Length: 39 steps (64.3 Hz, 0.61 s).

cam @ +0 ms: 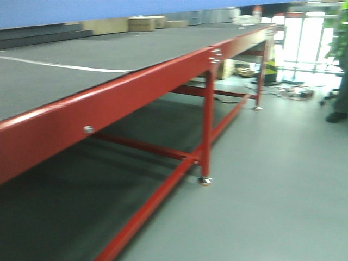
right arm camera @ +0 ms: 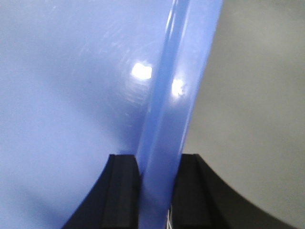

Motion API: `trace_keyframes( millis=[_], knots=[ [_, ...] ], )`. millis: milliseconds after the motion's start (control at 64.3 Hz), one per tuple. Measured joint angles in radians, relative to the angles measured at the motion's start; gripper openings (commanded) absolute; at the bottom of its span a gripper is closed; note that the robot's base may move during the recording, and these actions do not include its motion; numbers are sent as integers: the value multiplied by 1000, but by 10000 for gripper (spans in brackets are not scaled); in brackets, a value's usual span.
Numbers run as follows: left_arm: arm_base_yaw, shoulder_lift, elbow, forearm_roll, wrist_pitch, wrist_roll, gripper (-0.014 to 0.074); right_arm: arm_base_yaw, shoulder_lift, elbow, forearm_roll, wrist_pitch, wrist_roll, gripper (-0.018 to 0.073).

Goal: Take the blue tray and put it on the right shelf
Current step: 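Drive along the red table carrying the tray in both grippers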

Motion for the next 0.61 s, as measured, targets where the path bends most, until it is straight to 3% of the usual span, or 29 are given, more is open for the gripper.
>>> trace_keyframes(
  millis=[607],
  knots=[
    [0, 0, 0, 0, 0, 0, -48, 0, 0, 0, 0, 0, 0, 57]
  ],
)
